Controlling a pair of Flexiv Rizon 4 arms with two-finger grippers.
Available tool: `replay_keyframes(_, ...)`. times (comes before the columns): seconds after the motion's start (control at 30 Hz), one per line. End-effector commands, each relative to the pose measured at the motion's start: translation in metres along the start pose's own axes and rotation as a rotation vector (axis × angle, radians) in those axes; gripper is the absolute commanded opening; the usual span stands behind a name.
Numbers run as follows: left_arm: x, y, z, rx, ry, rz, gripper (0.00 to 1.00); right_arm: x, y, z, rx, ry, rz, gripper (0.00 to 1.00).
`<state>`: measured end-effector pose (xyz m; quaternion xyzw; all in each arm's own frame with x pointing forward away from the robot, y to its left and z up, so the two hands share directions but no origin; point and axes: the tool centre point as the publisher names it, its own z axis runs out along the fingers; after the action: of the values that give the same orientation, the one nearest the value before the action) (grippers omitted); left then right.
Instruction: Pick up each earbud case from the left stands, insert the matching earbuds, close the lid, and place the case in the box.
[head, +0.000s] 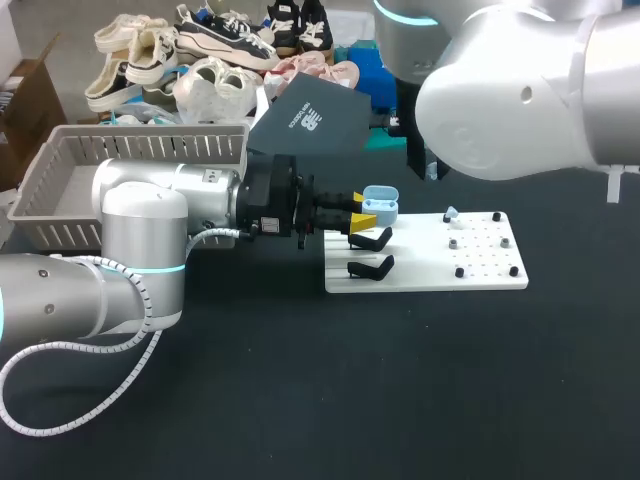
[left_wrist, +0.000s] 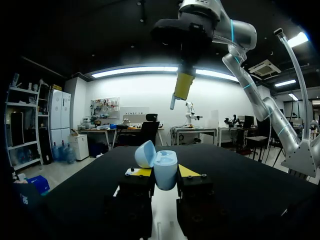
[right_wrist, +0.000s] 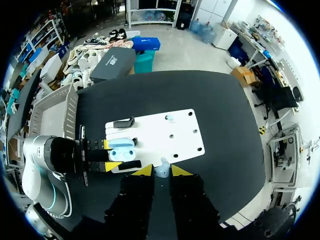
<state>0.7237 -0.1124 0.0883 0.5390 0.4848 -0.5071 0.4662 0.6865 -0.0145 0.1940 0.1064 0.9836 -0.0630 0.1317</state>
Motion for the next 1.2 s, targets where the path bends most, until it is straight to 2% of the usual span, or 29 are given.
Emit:
replay_keyframes(0.03, 0.007, 0.001, 0.002, -0.001, -0.014, 0.001, 0.0, 0.005, 0.002, -0.008, 0.021, 0.05, 0.098, 0.0)
replay_keyframes(0.2, 0.007, 0.001, 0.002, -0.001, -0.014, 0.001, 0.0, 0.011, 0.007, -0.011, 0.012, 0.114, 0.139, 0.0)
replay_keyframes(0.53, 0.007, 0.001, 0.002, -0.001, -0.014, 0.001, 0.0, 0.018, 0.03, 0.007, 0.038, 0.13, 0.147, 0.0)
replay_keyframes(0.77, 0.007, 0.001, 0.002, -0.001, -0.014, 0.001, 0.0, 0.016, 0.04, 0.012, 0.026, 0.145, 0.152, 0.0)
replay_keyframes(0.9, 0.007, 0.001, 0.002, -0.001, -0.014, 0.001, 0.0, 0.015, 0.042, 0.012, 0.001, 0.178, 0.15, 0.0)
replay_keyframes(0.97, 0.007, 0.001, 0.002, -0.001, -0.014, 0.001, 0.0, 0.015, 0.044, 0.012, -0.054, 0.248, 0.148, 0.0)
replay_keyframes(1.2, 0.007, 0.001, 0.002, -0.001, -0.014, 0.001, 0.0, 0.013, 0.043, 0.013, -0.048, 0.224, 0.161, 0.0)
